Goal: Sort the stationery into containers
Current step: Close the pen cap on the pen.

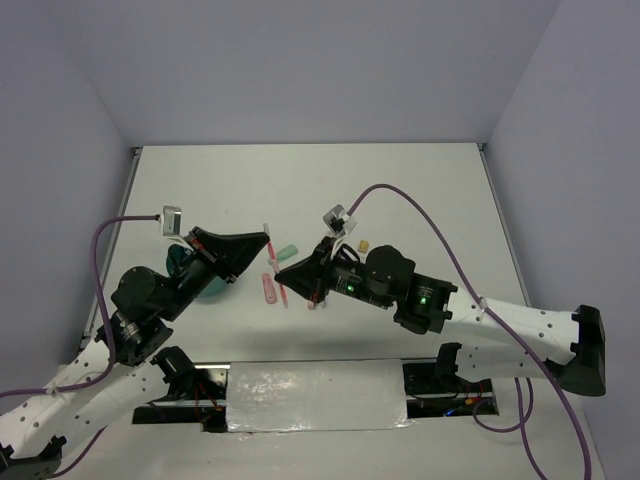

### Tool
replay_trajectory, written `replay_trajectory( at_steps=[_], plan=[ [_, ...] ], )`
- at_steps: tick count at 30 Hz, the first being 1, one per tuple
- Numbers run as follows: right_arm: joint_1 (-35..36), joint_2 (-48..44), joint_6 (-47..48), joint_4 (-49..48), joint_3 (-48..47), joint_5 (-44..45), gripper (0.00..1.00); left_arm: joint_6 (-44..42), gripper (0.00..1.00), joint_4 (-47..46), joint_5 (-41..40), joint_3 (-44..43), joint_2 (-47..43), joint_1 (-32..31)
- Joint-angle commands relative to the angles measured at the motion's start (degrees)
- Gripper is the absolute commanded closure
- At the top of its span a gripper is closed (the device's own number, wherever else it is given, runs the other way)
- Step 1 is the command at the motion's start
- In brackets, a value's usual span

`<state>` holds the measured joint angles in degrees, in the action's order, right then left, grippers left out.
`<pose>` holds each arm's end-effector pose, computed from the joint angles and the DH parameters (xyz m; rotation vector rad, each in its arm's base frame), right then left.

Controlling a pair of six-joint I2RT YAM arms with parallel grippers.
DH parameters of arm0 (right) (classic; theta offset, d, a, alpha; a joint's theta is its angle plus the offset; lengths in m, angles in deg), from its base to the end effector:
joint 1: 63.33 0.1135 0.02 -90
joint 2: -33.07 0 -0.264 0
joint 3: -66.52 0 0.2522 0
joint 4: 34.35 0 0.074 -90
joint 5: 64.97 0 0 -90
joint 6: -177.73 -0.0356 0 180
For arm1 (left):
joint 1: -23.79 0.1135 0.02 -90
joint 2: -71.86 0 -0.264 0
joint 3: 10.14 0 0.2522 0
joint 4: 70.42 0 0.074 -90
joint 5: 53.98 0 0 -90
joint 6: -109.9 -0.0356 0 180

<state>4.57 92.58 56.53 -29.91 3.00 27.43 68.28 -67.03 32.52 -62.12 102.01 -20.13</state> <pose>0.0944 0.2285 0.3578 -0.5135 1.6632 1.2907 0.0950 -0.0884 0.3745 -0.1113 1.3658 -1.3410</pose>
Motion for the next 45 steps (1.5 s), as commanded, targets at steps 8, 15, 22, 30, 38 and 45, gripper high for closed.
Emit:
replay_trajectory(
  at_steps=[8, 15, 22, 30, 38, 45],
  plan=[
    [-0.22, 1.84, 1.76, -5.00, -5.79, 3.05, 1.00, 0.84, 1.00, -3.60, 2.10, 0.86, 0.17, -0.20],
    [-0.49, 1.32, 2.20, -4.92, -8.25, 4.81, 1.00, -2.40, 1.00, -1.15, 2.89, -0.27, 0.35, -0.20],
    [-0.40, -0.71, 2.98, -4.39, -7.46, 6.31, 1.00, -5.32, 1.00, -1.05, 6.58, -0.81, 1.22, -0.20],
    [-0.84, -1.23, 6.15, -3.77, -9.92, 5.78, 1.00, -7.51, 1.00, -1.23, 13.52, -1.16, 4.74, -0.29],
    [-1.01, -4.04, 11.60, -9.49, -6.67, 7.54, 1.00, -8.91, 1.00, 1.84, 12.30, -0.80, 3.42, -0.29],
    [-1.01, -4.75, 12.57, -8.52, -6.49, 4.99, 1.00, -12.43, 1.00, 5.36, 12.73, -2.65, 3.33, -0.29]
  ],
)
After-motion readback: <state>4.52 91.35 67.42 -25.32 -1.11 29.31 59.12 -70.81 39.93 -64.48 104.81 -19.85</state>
